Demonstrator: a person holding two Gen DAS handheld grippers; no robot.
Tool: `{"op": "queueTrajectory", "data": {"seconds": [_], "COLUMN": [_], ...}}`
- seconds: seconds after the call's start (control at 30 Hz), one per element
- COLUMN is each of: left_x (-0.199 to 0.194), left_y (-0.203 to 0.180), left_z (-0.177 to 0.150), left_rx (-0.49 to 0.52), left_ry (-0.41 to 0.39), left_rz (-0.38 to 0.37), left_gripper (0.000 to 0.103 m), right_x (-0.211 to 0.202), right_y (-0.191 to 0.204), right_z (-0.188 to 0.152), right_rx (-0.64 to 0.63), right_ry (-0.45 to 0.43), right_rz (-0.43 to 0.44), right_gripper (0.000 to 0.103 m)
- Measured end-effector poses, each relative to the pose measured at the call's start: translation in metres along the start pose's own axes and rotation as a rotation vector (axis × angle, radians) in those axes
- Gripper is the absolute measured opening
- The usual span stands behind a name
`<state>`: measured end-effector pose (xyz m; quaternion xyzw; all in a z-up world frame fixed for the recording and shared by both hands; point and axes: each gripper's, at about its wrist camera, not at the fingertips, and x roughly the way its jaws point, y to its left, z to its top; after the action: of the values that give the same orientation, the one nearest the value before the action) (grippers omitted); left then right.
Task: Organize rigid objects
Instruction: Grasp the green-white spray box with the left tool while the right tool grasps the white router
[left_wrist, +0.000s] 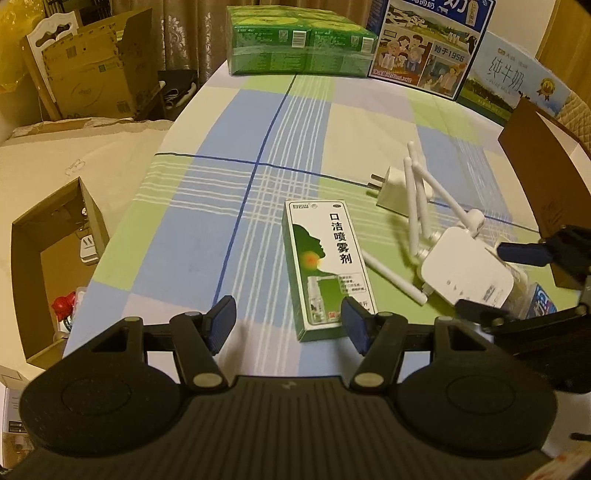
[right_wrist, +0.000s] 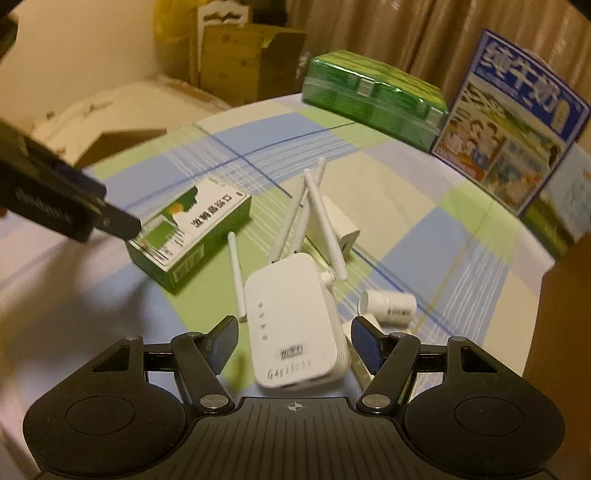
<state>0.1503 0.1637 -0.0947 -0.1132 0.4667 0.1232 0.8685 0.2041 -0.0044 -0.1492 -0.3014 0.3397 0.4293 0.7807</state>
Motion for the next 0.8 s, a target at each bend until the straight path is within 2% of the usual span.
{"op": "queueTrajectory", "data": {"seconds": [0.27, 0.47, 0.5, 0.63, 0.8], "left_x": [0.008, 0.011, 0.011, 0.012, 0.016], "left_y": [-0.004, -0.009, -0.01, -0.013, -0.018], "left_z": [0.007, 0.013, 0.014, 0.016, 0.022], "left_rx": [-0.003, -0.009, -0.009, -0.004, 0.0], "left_ry": [0.011, 0.009, 0.009, 0.008, 0.012], "left_rz": [-0.017, -0.029, -0.03, -0.035, -0.053], "left_gripper": [0.059, 0.059, 0.059, 0.059, 0.061], "right_x": [0.025, 0.035, 0.035, 0.034, 0.021], "right_y": [0.012, 0.018, 0.017, 0.013, -0.002], "right_z": [0.003, 0.004, 0.004, 0.003, 0.008], "right_rx": [-0.097, -0.15, -0.155, -0.134, -0.02], "right_ry": [0.031, 0.018, 0.011, -0.005, -0.047], "right_rz": [-0.055, -0.086, -0.077, -0.058, -0.04], "right_gripper": [0.065, 0.064, 0.058, 0.056, 0.055]}}
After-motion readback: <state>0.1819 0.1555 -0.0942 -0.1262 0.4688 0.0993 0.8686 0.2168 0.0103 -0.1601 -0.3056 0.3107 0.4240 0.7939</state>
